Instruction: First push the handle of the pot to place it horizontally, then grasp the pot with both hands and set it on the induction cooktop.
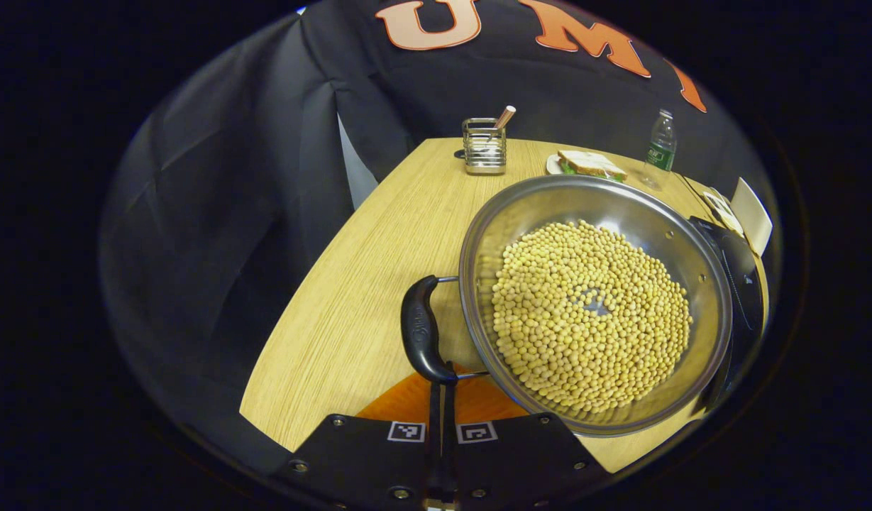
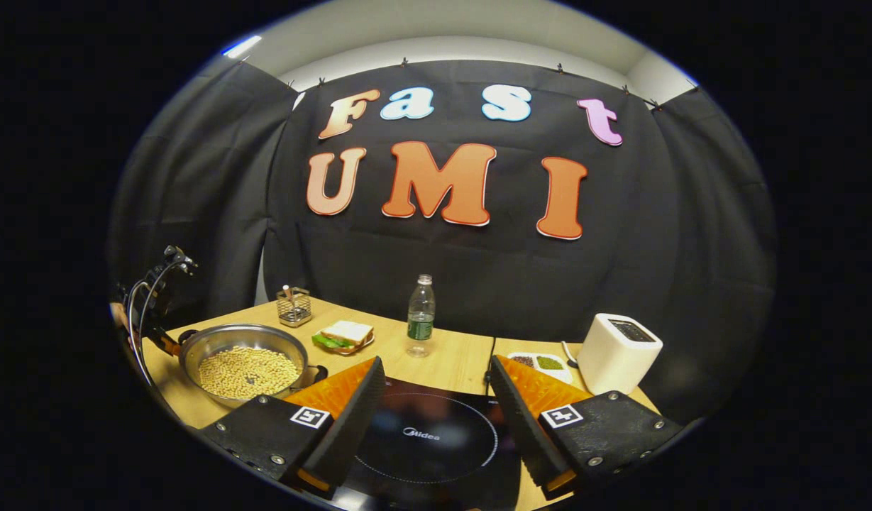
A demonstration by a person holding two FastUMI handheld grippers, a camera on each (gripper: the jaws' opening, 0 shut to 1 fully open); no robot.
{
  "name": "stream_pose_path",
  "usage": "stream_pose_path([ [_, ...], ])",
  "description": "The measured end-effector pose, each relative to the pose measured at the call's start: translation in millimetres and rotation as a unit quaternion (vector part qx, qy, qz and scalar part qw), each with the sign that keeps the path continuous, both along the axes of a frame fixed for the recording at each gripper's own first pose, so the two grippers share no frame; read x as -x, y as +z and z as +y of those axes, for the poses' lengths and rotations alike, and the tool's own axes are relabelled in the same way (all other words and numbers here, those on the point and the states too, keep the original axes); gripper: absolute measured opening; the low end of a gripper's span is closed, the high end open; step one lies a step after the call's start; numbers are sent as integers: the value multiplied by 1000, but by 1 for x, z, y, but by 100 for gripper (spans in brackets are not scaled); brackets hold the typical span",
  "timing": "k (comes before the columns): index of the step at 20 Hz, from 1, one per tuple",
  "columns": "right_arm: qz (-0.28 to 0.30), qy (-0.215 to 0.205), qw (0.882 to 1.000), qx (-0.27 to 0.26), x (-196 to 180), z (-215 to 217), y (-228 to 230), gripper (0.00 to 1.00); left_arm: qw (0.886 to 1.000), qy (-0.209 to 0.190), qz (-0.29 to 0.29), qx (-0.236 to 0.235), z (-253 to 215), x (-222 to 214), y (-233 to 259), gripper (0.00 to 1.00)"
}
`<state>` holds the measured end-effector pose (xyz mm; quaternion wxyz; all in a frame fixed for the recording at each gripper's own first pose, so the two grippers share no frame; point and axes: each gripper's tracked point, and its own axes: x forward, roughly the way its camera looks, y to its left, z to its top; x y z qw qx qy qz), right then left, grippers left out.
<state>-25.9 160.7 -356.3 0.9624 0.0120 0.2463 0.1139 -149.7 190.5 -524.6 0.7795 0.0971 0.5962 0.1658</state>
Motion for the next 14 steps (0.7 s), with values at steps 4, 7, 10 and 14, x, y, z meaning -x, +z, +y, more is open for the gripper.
stream_pose_path([
  [4, 32, 25, 999, -27, 7, 37, -13, 93, 999, -17, -33, -9, 12, -20, -6, 1],
  [7, 71, 37, 995, -56, 13, 66, -26, 93, 998, -31, -48, -17, 20, -31, -7, 2],
  [10, 100, 51, 992, -56, 19, 92, -42, 93, 997, -45, -61, -19, 26, -43, -13, 2],
  [14, 148, 64, 984, -71, 26, 127, -62, 93, 995, -66, -73, -23, 32, -54, -15, 2],
])
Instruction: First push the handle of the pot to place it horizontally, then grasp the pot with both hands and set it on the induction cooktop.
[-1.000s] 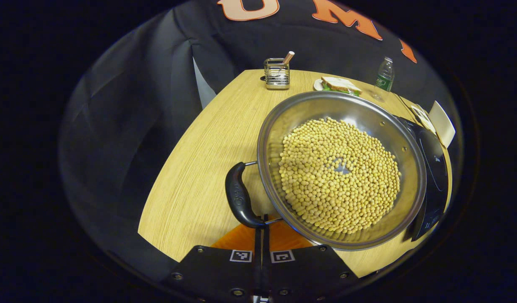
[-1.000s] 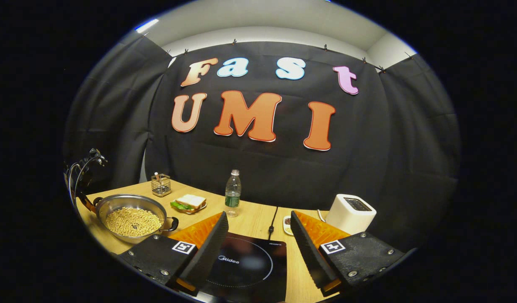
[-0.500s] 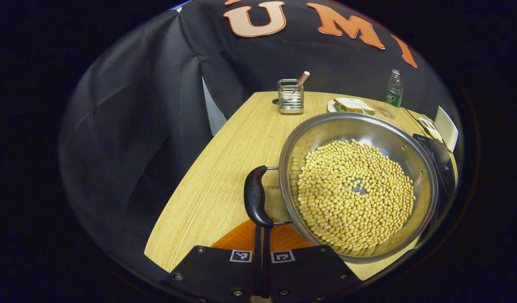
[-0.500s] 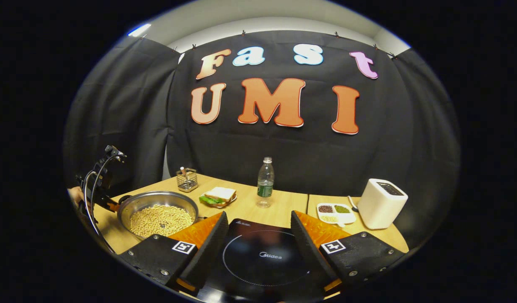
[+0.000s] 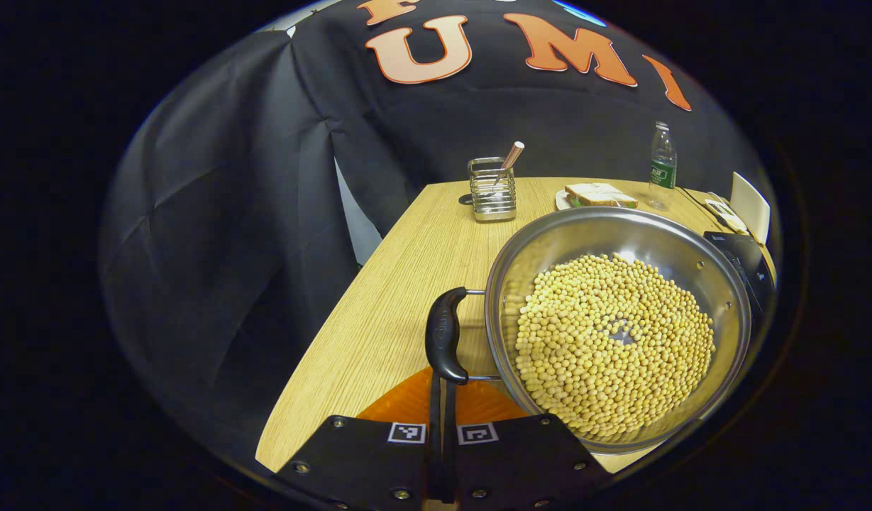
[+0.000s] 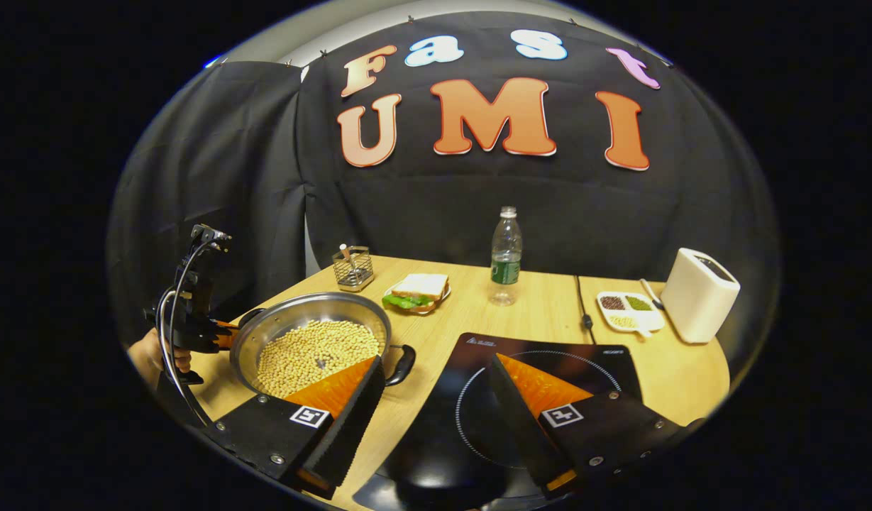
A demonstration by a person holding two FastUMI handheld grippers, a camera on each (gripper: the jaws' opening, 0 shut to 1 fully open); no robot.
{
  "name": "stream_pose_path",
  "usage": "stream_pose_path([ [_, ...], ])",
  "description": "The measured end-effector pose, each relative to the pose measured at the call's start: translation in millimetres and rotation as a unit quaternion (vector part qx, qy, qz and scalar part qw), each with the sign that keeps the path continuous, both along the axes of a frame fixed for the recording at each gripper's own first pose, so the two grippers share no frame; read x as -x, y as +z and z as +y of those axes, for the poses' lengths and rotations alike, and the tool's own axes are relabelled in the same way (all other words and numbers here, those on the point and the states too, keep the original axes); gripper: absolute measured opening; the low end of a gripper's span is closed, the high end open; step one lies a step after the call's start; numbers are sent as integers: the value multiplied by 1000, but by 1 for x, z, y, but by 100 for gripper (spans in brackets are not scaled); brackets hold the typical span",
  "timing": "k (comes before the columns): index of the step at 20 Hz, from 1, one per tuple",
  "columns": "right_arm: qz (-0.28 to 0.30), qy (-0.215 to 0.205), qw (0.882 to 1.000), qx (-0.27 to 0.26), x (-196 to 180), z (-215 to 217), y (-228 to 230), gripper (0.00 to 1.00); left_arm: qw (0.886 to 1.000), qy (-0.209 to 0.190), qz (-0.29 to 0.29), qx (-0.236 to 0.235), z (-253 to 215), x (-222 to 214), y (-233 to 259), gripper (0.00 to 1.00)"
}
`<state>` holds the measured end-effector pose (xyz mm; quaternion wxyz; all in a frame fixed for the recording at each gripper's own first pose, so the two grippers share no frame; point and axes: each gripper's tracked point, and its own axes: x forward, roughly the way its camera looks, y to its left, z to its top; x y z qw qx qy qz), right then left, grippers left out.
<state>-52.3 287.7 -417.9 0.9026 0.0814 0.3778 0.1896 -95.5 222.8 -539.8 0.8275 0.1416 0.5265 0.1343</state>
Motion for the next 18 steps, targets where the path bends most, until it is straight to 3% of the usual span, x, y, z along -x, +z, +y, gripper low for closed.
stream_pose_path([
  [13, 84, 9, 996, -16, -1, 74, -34, 93, 998, -13, -53, 26, 10, -18, 27, 5],
  [14, 90, 7, 996, -16, -1, 79, -37, 93, 997, -12, -66, 35, 5, -20, 38, 9],
  [16, 98, 7, 995, -14, -5, 86, -41, 92, 994, -13, -89, 66, -4, -33, 53, 30],
  [18, 105, 9, 994, -10, -6, 93, -45, 89, 991, -18, -102, 86, -11, -49, 66, 63],
])
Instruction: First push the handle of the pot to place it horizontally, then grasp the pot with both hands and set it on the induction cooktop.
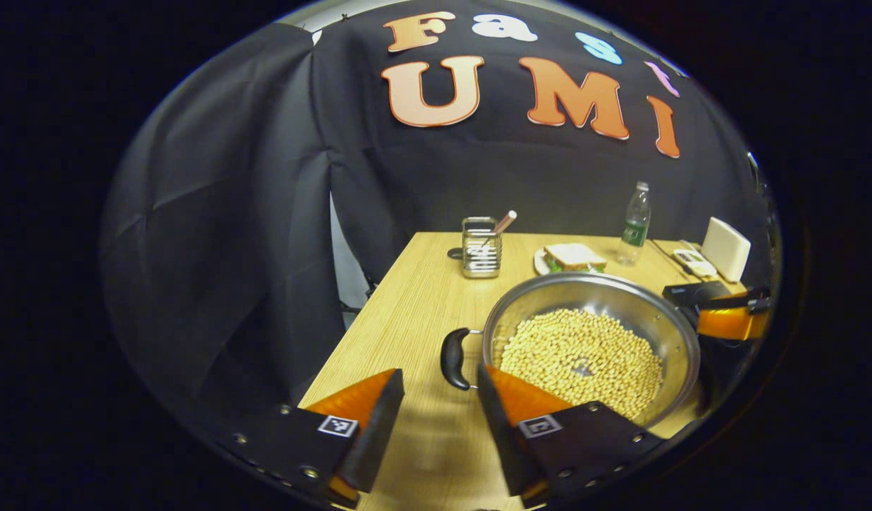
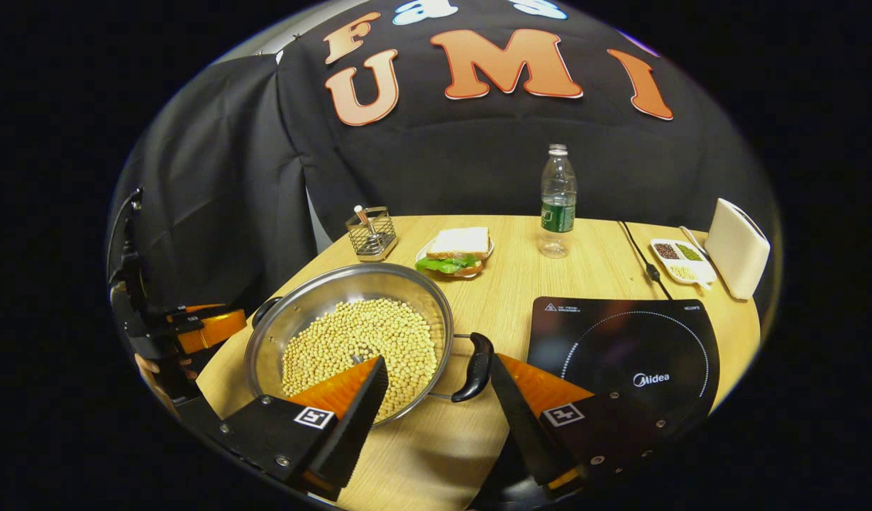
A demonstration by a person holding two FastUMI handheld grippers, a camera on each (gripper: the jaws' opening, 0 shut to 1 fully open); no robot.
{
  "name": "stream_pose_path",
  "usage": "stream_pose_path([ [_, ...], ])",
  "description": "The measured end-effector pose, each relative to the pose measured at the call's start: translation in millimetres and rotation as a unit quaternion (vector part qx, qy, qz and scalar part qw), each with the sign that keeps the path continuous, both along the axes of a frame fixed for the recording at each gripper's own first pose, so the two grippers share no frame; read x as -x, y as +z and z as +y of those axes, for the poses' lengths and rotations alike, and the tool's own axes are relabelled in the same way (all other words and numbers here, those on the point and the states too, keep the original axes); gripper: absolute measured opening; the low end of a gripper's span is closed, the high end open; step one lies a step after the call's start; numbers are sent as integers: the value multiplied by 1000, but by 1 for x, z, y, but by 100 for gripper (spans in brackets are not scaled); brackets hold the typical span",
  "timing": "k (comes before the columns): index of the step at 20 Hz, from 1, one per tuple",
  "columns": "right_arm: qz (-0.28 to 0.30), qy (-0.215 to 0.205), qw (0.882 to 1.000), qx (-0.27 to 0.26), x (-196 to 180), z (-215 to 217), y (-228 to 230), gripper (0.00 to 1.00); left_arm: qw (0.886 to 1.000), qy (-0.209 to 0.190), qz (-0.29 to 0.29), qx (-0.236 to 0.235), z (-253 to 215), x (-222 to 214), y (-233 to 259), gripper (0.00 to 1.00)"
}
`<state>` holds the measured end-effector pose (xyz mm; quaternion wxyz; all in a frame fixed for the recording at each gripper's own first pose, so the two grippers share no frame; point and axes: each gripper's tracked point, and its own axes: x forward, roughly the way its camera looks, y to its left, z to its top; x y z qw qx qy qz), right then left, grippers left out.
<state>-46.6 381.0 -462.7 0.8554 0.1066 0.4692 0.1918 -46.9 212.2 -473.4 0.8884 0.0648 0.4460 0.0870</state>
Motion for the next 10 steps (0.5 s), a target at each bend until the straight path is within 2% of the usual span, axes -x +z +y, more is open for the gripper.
stream_pose_path([
  [1, 3, 0, 1000, 5, -1, 2, -3, 91, 1000, -4, -2, 3, -1, -7, 5, 80],
  [5, 21, -15, 999, 27, -7, 2, -17, 90, 1000, -25, 9, 6, -11, -31, -6, 80],
  [10, 46, -24, 998, 44, -15, 0, -34, 90, 997, -9, 70, 21, -6, -25, -59, 81],
])
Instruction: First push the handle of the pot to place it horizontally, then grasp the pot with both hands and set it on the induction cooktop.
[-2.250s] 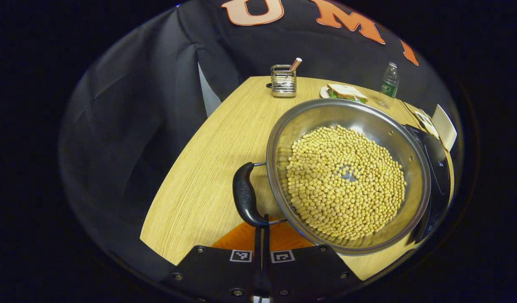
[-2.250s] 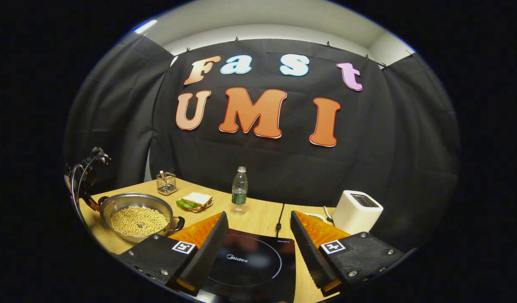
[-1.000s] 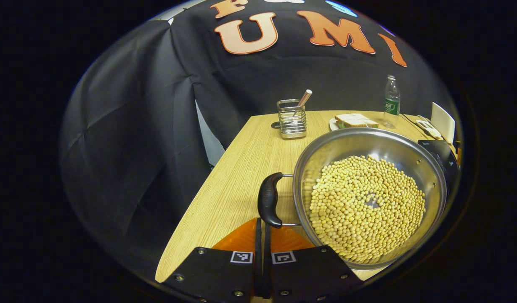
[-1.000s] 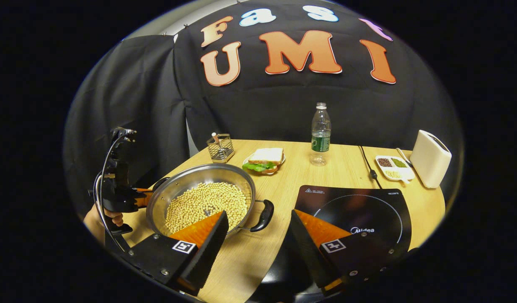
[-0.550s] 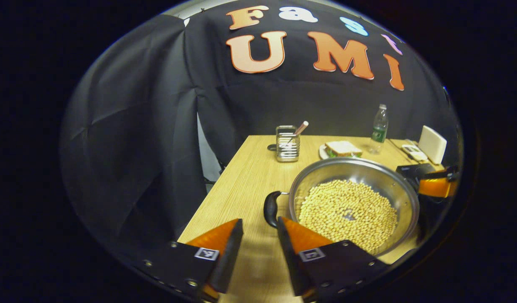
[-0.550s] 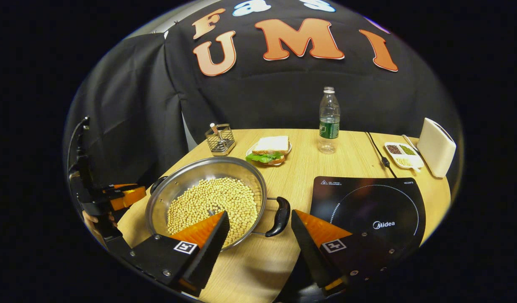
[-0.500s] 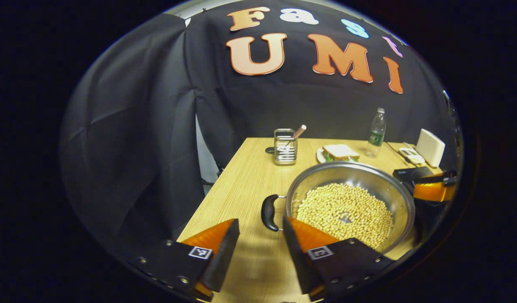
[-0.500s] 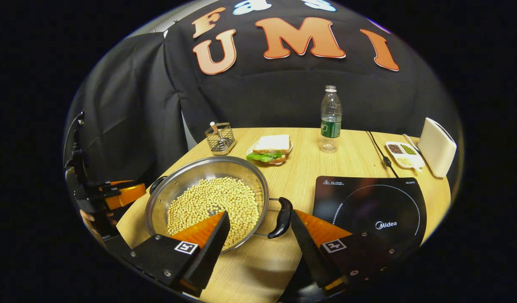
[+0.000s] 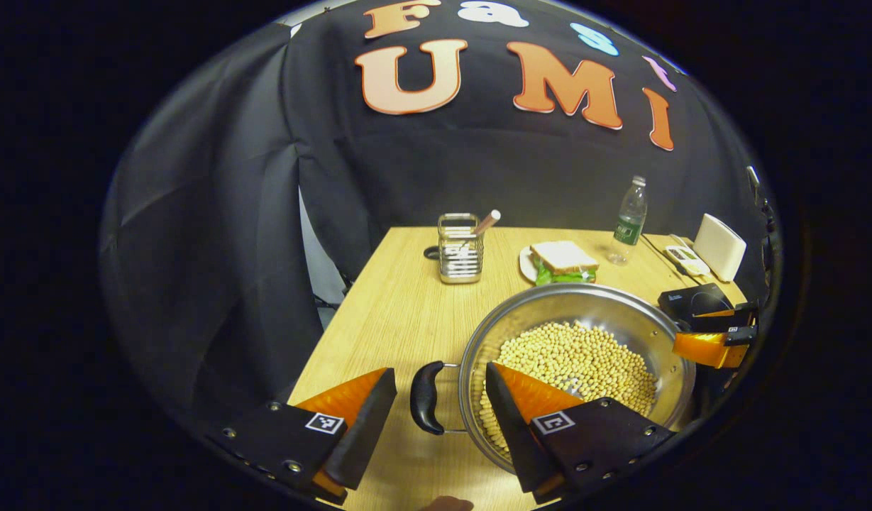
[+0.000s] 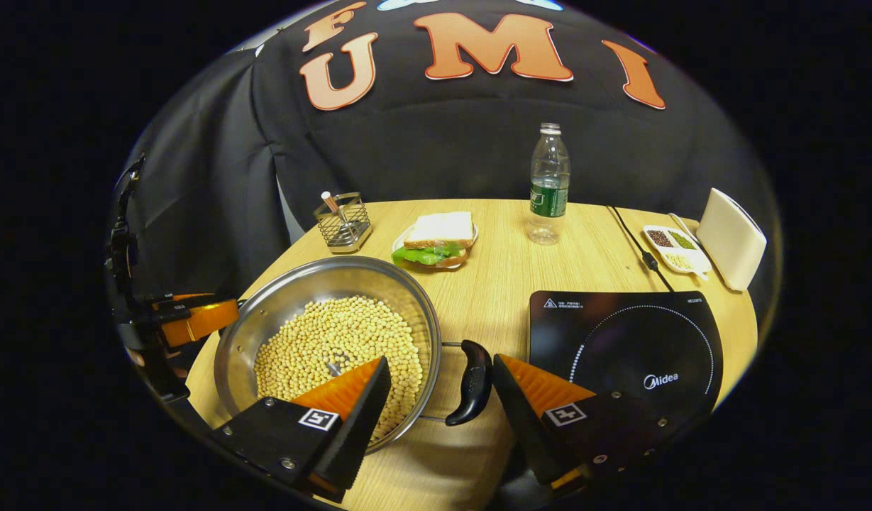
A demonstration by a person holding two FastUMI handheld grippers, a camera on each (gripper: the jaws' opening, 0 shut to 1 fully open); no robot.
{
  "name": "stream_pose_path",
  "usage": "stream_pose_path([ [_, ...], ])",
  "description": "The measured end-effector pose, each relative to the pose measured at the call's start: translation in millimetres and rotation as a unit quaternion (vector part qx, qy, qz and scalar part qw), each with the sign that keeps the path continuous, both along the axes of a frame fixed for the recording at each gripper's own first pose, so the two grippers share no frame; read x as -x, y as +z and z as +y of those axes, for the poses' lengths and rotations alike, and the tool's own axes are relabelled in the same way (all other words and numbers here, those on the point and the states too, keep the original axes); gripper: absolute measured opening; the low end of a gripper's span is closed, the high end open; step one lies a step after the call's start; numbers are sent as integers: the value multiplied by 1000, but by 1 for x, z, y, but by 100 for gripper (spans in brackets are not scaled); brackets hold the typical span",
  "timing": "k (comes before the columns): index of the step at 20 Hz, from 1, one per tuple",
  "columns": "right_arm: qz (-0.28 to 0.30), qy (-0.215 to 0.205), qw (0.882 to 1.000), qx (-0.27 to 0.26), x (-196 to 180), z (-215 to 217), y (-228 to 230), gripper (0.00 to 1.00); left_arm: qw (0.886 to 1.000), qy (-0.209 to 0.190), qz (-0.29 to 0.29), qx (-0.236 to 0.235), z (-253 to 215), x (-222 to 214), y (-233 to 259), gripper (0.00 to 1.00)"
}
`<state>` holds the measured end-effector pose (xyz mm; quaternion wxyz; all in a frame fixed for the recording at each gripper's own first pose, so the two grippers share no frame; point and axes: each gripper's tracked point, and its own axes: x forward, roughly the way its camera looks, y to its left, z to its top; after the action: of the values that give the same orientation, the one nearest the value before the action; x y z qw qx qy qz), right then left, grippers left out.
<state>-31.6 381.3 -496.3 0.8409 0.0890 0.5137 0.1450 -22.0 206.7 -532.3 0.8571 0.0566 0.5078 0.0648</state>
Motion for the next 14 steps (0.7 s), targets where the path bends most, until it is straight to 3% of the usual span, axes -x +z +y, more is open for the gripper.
stream_pose_path([
  [7, 33, 1, 999, 26, -4, 4, -33, 88, 999, 11, 30, 12, 8, 6, -37, 82],
  [14, 46, 11, 998, 40, 3, 7, -51, 79, 1000, 2, 30, 6, 10, 3, -47, 81],
])
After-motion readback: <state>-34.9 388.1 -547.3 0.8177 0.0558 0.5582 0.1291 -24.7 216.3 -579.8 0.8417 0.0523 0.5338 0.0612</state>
